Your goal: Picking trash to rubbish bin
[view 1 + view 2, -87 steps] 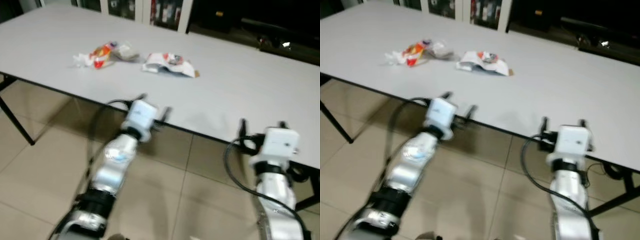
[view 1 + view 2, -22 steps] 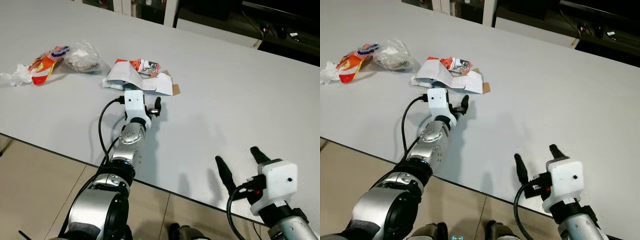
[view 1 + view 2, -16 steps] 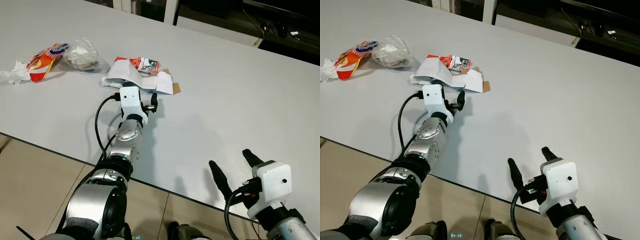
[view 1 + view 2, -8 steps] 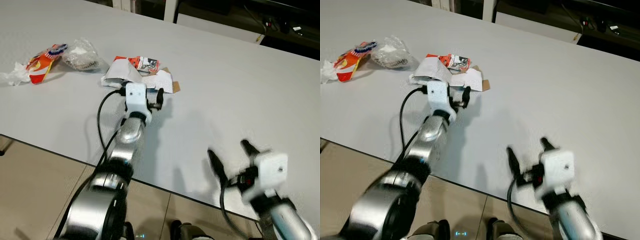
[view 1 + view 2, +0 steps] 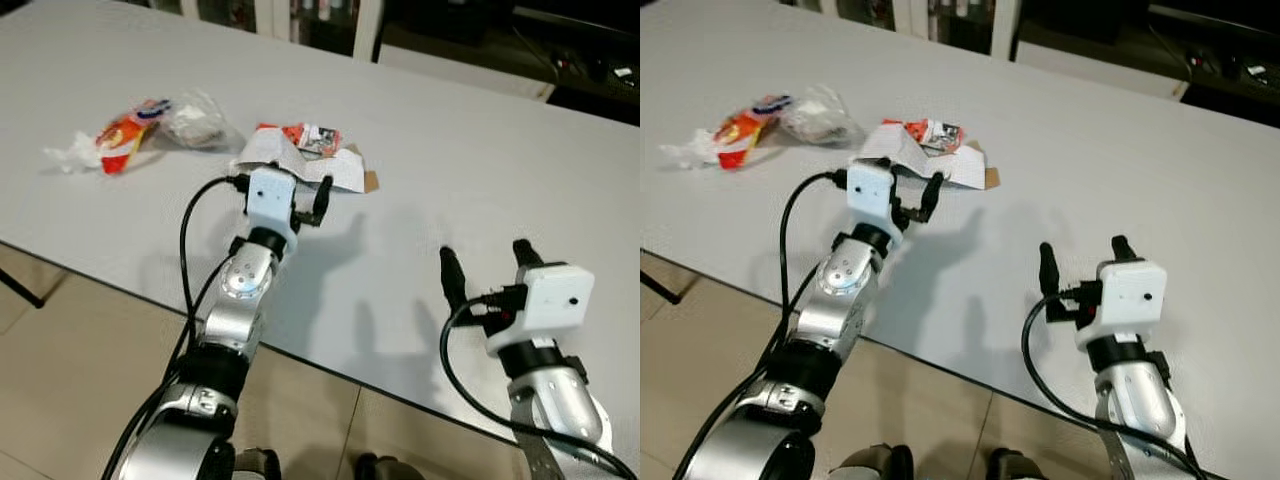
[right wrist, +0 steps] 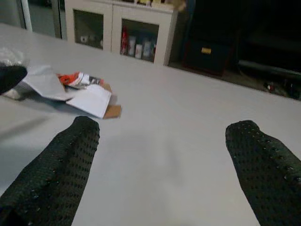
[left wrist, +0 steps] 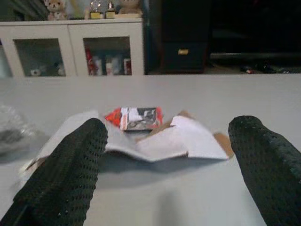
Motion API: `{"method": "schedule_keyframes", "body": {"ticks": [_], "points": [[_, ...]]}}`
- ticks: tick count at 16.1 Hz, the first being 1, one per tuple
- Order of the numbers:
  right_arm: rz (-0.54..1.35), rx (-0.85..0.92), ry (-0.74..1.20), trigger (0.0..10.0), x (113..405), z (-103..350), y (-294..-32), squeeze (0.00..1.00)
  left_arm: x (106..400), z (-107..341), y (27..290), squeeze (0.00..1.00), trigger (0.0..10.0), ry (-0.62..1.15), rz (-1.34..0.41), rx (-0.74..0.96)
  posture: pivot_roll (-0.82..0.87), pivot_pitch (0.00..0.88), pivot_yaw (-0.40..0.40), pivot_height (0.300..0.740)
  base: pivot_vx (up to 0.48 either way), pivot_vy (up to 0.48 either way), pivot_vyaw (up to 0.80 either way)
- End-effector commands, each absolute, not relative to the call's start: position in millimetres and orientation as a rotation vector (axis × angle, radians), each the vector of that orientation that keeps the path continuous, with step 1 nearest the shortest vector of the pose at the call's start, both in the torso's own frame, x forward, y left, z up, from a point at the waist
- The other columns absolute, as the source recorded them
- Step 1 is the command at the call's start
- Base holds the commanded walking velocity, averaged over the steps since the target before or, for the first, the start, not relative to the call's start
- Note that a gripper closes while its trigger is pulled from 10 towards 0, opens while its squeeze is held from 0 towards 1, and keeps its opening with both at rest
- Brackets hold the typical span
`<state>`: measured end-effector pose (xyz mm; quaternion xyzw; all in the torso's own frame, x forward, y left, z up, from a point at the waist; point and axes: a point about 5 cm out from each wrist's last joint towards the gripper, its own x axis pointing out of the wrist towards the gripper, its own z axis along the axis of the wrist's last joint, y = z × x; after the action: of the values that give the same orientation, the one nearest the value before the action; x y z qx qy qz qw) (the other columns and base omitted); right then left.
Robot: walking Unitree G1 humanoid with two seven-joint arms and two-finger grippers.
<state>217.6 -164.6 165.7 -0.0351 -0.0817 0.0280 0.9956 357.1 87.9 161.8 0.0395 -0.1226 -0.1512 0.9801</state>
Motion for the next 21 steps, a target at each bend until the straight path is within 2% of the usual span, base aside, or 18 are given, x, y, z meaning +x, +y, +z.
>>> {"method": "schedule_keyframes", "body": {"ticks": [1, 14, 21], "points": [[0.036, -0.076, -0.162, 10.0, 218, 163, -168, 0.00, 356, 170, 87, 0.00, 10.0, -0.269, -0.308, 0.074, 0.07, 0.092, -0.027, 0.740, 0.450, 0.000, 0.00], [0.038, -0.109, -0.170, 10.0, 219, 158, -170, 0.00, 354, 179, 85, 0.00, 10.0, -0.264, -0.306, 0.058, 0.07, 0.078, -0.037, 0.740, 0.441, 0.000, 0.00], [0.032, -0.116, -0.159, 10.0, 216, 155, -170, 0.00, 353, 176, 83, 0.00, 10.0, -0.240, -0.304, 0.036, 0.06, 0.087, -0.038, 0.740, 0.037, 0.000, 0.00]]}}
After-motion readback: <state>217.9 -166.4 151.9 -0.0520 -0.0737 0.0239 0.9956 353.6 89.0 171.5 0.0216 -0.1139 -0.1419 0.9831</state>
